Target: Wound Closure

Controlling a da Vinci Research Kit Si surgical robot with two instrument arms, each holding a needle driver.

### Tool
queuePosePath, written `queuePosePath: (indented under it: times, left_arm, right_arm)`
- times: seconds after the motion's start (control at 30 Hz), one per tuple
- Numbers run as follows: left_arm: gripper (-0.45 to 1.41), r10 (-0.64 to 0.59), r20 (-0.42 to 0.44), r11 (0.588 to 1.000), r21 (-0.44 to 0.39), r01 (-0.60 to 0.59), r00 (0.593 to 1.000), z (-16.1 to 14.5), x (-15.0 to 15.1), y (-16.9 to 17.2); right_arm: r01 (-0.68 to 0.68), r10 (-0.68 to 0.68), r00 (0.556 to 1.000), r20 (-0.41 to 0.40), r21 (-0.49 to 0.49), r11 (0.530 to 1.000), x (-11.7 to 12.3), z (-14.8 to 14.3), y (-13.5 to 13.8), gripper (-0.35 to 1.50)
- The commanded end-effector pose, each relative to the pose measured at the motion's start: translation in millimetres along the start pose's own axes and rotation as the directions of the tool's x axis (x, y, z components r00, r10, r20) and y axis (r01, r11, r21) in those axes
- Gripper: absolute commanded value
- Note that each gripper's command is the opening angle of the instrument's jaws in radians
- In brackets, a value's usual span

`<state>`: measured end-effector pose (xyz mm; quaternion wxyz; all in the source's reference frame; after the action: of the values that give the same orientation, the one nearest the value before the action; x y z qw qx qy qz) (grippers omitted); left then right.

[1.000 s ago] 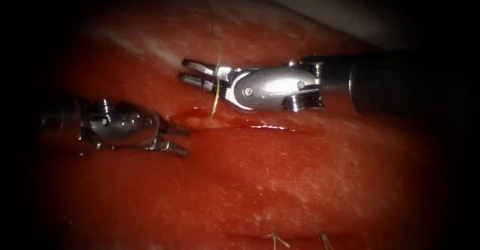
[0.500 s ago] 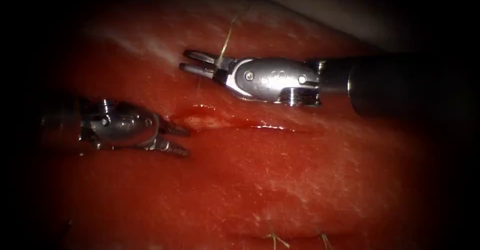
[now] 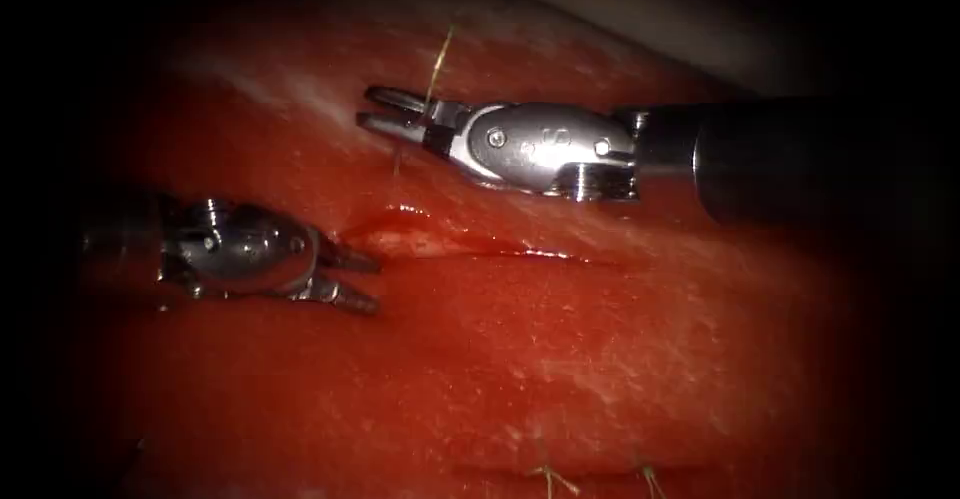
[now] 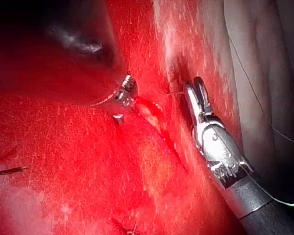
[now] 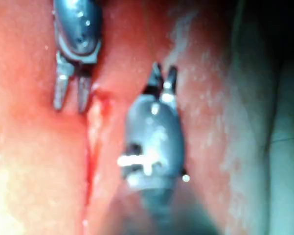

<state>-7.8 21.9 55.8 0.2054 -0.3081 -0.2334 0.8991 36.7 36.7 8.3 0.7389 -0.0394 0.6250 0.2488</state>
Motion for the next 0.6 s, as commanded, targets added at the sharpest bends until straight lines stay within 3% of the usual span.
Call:
queuePosePath:
  times: [0.03,0.43,0.6]
  left_arm:
    - [0.13,0.0,0.0,1.0,-0.001,0.0,1.0,0.9,-0.1,0.2]
    - [0.13,0.0,0.003,1.0,-0.001,0.0,1.0,0.9,-0.1,0.2]
    - [0.13,0.0,0.003,1.0,-0.001,0.0,1.0,0.9,-0.1,0.2]
  right_arm:
    - [-0.011,0.011,1.0,0.0,0.003,1.0,-0.2,1.0,0.0,-0.35]
    - [-0.245,0.244,0.968,0.055,0.023,0.969,-0.9,1.3,0.3,-0.35]
    - [-0.269,0.267,0.962,0.058,0.026,0.963,-0.9,1.2,0.5,-0.35]
